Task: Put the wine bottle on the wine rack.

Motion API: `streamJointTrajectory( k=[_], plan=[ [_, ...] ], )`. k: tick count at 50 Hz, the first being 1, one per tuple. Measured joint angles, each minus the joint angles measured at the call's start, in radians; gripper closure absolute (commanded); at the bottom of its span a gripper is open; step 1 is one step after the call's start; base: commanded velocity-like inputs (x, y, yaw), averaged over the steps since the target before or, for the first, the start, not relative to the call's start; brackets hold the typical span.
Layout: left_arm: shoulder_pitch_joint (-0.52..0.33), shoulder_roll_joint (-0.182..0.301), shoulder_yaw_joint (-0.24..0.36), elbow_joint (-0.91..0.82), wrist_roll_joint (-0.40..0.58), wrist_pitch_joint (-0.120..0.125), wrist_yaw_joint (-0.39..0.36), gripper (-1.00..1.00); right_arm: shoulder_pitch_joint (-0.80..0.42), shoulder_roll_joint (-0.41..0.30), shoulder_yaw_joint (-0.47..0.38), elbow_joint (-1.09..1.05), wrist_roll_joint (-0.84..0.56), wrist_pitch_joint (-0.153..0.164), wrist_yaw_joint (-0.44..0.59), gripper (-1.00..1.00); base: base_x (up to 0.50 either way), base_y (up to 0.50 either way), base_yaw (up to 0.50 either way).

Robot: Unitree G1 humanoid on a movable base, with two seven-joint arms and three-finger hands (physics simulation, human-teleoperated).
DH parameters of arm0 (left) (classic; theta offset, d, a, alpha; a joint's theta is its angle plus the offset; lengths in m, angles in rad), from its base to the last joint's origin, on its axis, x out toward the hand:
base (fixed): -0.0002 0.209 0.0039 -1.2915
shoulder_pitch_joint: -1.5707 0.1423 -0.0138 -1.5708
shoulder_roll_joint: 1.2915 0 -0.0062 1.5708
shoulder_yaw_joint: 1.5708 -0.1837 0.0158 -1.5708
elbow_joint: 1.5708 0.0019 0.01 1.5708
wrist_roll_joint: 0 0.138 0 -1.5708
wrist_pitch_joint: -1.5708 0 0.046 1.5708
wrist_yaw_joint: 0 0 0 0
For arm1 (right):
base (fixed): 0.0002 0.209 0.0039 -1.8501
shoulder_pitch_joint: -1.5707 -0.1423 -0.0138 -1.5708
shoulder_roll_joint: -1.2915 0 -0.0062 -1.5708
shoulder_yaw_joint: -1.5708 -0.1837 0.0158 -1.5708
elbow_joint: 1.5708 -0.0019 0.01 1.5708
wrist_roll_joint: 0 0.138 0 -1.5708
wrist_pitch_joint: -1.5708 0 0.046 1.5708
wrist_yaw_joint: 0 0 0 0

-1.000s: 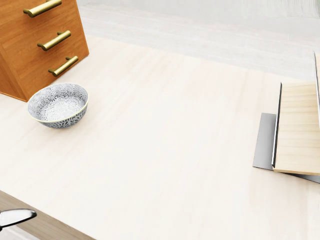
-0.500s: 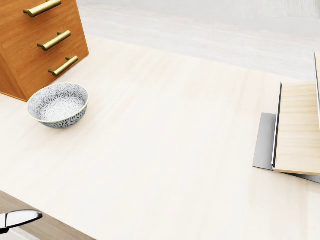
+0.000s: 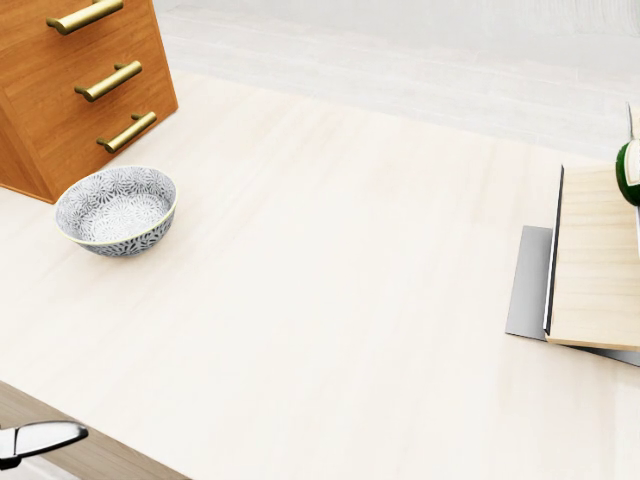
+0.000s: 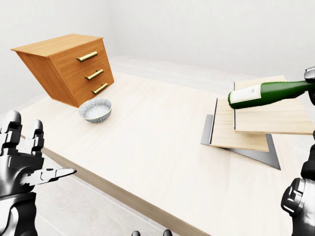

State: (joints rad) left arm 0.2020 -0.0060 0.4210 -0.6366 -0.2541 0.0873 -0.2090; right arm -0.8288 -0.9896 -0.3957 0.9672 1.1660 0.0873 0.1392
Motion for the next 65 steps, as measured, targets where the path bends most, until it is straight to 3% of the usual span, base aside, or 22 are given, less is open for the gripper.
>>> streamJointTrajectory(
  k=[65],
  plan=[
    [-0.002,0.002,-0.011,0.042,0.005,0.000,-0.002,-1.00,0.011,-0.005,-0.094,0.043,-0.130,0.000,0.131,1.00,0.00,0.00,0.00]
  ],
)
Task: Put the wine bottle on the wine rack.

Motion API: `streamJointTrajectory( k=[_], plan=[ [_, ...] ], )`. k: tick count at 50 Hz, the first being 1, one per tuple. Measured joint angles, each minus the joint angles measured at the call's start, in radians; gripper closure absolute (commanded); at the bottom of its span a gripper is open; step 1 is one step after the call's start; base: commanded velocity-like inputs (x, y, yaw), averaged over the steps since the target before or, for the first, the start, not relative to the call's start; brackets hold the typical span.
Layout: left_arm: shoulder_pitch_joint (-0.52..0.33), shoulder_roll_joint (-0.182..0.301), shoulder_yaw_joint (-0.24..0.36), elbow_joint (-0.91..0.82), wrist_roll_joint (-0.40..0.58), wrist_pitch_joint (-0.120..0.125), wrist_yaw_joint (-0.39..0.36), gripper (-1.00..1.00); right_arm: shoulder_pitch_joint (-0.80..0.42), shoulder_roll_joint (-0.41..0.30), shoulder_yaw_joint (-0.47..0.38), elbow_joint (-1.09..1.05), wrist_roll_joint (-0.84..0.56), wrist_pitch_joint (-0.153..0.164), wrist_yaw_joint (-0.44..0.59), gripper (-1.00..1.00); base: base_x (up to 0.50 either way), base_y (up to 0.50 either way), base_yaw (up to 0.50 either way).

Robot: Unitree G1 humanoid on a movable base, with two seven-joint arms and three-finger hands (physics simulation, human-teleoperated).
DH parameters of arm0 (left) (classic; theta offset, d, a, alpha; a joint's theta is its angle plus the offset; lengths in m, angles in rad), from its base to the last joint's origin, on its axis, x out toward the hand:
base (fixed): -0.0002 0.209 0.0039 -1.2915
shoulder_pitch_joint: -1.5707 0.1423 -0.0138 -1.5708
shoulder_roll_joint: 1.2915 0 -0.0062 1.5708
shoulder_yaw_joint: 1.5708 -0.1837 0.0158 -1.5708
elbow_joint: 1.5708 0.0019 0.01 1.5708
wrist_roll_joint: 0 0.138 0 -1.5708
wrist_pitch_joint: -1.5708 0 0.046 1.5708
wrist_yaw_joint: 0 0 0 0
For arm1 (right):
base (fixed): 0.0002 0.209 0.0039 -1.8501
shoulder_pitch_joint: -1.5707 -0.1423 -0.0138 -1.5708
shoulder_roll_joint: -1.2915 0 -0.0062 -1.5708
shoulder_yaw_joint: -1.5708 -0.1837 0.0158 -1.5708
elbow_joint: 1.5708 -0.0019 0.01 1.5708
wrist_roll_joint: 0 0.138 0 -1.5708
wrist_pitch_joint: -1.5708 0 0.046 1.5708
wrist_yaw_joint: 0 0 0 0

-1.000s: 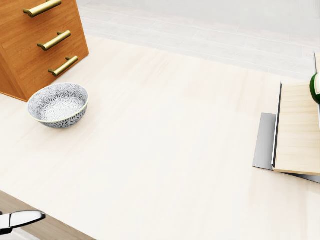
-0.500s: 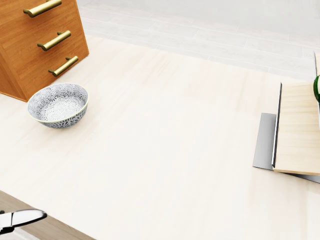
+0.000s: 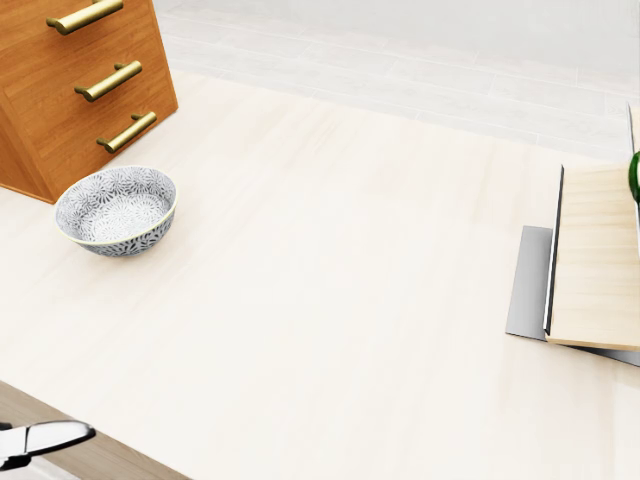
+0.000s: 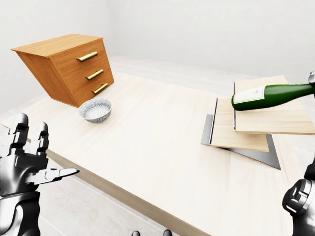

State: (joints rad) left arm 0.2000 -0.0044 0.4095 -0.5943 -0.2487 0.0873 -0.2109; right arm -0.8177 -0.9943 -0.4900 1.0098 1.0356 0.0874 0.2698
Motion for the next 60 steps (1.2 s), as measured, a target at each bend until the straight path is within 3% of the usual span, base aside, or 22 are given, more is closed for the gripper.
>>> streamJointTrajectory(
  k=[14,18,24,38,39,40,41,42,43,60],
  plan=[
    [0.000,-0.001,-0.006,0.010,0.004,0.000,0.000,-1.00,0.005,-0.010,-0.013,0.038,0.013,0.000,0.010,1.00,0.00,0.00,0.00],
    [0.001,0.000,-0.006,0.015,0.005,0.000,-0.001,-1.00,0.011,-0.019,-0.002,0.053,-0.005,0.000,0.006,0.48,0.00,0.00,0.00],
    [0.000,0.001,-0.005,0.023,0.005,0.000,-0.002,-1.00,0.021,-0.030,0.012,0.074,-0.032,0.000,0.003,0.46,0.00,0.00,0.00],
    [0.004,0.001,-0.007,0.021,0.004,0.000,-0.002,-1.00,0.034,-0.042,0.025,0.093,-0.057,0.000,-0.006,0.11,0.00,0.00,0.00],
    [0.005,0.001,-0.007,0.020,0.004,0.000,-0.002,-1.00,0.035,-0.042,0.025,0.094,-0.058,0.000,-0.006,0.03,0.00,0.00,0.00],
    [0.005,0.001,-0.007,0.020,0.004,0.000,-0.002,-1.00,0.036,-0.043,0.025,0.095,-0.058,0.000,-0.007,-0.47,0.00,0.00,0.00],
    [0.006,0.001,-0.007,0.019,0.004,0.000,-0.003,-1.00,0.037,-0.043,0.026,0.095,-0.059,0.000,-0.008,-0.47,0.00,0.00,0.00],
    [0.007,0.000,-0.007,0.018,0.004,0.000,-0.003,-1.00,0.038,-0.044,0.026,0.096,-0.060,0.000,-0.008,-0.64,0.00,0.00,0.00],
    [0.007,0.000,-0.007,0.017,0.004,0.000,-0.003,-1.00,0.039,-0.045,0.027,0.097,-0.061,0.000,-0.009,-0.97,0.00,0.00,0.00],
    [0.014,-0.005,-0.009,0.017,0.007,0.000,-0.008,-1.00,0.049,-0.057,0.026,0.123,-0.068,0.000,-0.030,-1.00,0.00,0.00,0.00]
  ],
)
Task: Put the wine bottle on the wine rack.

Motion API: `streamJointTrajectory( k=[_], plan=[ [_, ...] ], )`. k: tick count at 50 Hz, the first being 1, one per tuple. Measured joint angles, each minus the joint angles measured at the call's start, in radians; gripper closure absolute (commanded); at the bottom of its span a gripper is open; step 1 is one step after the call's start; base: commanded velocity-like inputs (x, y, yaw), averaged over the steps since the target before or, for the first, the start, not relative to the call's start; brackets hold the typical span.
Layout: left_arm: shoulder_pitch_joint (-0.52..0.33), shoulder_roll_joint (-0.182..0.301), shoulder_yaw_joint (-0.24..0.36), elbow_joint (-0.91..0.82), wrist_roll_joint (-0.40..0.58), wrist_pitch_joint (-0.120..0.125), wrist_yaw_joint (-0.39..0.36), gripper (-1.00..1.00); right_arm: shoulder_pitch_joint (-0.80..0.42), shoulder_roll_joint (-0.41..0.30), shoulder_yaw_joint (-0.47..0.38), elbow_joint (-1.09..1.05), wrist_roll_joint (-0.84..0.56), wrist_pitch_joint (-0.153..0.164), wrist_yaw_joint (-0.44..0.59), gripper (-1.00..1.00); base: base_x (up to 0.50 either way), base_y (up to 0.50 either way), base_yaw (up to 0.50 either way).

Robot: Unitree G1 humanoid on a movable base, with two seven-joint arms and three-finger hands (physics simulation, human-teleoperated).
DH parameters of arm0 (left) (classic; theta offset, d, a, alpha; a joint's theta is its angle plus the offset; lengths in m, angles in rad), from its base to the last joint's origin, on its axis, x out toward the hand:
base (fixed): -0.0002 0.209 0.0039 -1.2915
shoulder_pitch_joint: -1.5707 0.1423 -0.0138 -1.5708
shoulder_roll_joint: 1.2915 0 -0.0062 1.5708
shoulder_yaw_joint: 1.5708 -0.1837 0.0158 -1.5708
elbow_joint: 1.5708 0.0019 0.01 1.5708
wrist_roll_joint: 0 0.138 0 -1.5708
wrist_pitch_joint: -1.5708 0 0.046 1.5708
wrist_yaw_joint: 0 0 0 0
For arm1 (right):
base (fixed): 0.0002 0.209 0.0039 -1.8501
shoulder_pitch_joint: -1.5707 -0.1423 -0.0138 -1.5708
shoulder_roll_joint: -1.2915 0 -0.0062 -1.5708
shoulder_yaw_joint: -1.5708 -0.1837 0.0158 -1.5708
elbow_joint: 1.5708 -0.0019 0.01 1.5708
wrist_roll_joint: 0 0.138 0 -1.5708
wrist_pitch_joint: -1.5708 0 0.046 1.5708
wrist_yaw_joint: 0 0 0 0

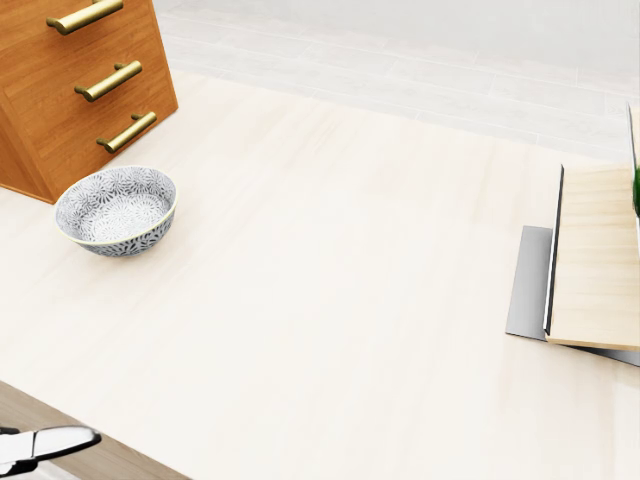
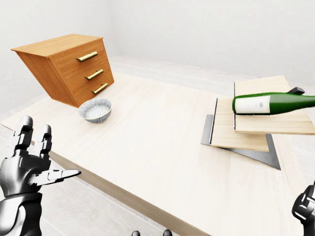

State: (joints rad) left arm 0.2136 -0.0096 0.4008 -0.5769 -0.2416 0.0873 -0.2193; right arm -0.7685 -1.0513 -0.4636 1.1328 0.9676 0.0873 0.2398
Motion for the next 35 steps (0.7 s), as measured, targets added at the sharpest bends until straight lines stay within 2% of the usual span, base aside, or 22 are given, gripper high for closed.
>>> streamJointTrajectory(
  k=[21,35],
  plan=[
    [-0.002,0.001,0.000,0.033,0.001,0.000,-0.007,-1.00,-0.014,-0.002,0.002,0.073,-0.032,0.000,-0.031,-1.00,0.00,0.00,0.00],
    [-0.002,0.003,0.001,0.045,-0.003,0.000,-0.009,-1.00,0.043,0.002,-0.019,0.131,-0.032,0.000,-0.032,-1.00,0.00,0.00,0.00]
  ],
)
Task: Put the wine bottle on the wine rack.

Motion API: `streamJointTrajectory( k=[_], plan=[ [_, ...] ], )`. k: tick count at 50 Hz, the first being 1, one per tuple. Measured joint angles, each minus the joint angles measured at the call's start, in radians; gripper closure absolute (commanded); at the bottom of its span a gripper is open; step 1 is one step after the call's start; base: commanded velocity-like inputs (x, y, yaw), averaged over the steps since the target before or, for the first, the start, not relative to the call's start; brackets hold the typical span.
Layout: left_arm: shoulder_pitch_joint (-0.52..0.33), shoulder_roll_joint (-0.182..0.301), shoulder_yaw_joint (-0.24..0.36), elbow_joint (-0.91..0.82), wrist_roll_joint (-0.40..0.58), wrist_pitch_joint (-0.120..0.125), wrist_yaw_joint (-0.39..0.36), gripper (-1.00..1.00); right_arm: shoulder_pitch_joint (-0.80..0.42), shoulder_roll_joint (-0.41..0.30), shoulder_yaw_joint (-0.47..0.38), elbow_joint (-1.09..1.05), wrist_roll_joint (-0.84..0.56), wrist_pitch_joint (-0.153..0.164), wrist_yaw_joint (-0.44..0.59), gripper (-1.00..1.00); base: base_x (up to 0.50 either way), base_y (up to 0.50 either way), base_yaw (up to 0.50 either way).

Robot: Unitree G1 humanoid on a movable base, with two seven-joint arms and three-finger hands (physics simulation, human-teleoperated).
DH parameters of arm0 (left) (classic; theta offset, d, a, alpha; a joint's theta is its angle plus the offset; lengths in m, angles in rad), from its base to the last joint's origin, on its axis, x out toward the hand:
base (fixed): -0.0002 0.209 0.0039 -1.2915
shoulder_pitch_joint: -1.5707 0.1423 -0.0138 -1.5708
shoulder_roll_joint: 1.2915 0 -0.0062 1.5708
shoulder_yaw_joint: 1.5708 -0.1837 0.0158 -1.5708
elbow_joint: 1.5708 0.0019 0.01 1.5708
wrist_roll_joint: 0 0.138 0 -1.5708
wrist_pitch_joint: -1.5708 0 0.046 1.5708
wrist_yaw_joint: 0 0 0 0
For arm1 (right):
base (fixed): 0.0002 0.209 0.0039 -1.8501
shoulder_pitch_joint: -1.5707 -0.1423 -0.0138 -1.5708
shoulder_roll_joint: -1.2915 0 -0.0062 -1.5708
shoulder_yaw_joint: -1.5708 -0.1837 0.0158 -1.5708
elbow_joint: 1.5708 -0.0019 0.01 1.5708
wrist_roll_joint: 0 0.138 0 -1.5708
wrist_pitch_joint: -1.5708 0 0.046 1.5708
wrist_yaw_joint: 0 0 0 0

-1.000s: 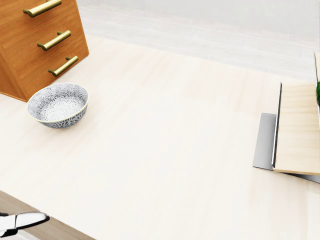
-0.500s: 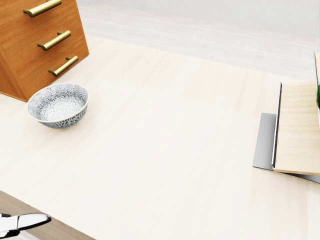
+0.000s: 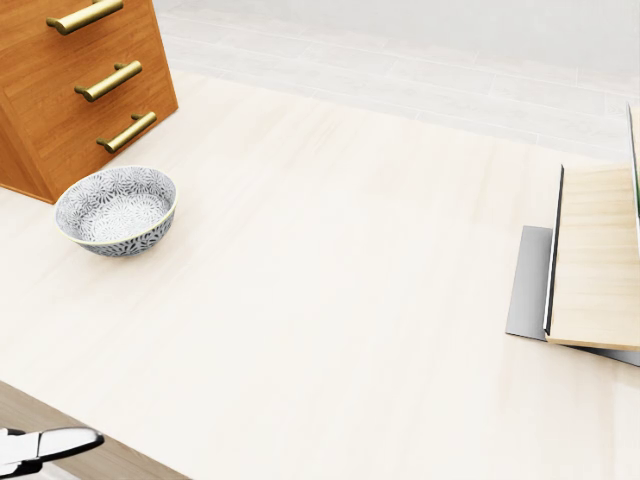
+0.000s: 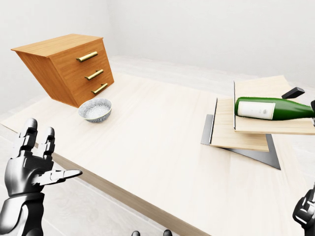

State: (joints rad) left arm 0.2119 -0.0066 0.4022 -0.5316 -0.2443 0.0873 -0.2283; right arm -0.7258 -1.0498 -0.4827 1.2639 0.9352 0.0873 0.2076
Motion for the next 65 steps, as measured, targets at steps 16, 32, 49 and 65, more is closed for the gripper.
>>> streamJointTrajectory(
  k=[16,32,49,65],
  plan=[
    [0.000,0.000,-0.007,0.006,0.003,0.000,0.003,-1.00,0.084,-0.027,-0.027,0.025,0.037,0.000,0.012,-1.00,0.00,0.00,0.00],
    [-0.001,0.000,-0.013,0.015,0.006,0.000,0.004,-1.00,0.151,-0.070,-0.046,0.018,0.079,0.000,0.044,-1.00,0.00,0.00,0.00],
    [0.000,0.002,-0.017,0.014,0.003,0.000,0.005,-1.00,0.239,-0.134,-0.079,-0.055,0.140,0.000,0.094,-1.00,0.00,0.00,0.00],
    [0.001,0.002,-0.018,0.000,-0.001,0.000,0.007,-1.00,0.428,-0.191,-0.261,-0.291,0.281,0.000,0.023,-1.00,0.00,0.00,0.00]
  ],
)
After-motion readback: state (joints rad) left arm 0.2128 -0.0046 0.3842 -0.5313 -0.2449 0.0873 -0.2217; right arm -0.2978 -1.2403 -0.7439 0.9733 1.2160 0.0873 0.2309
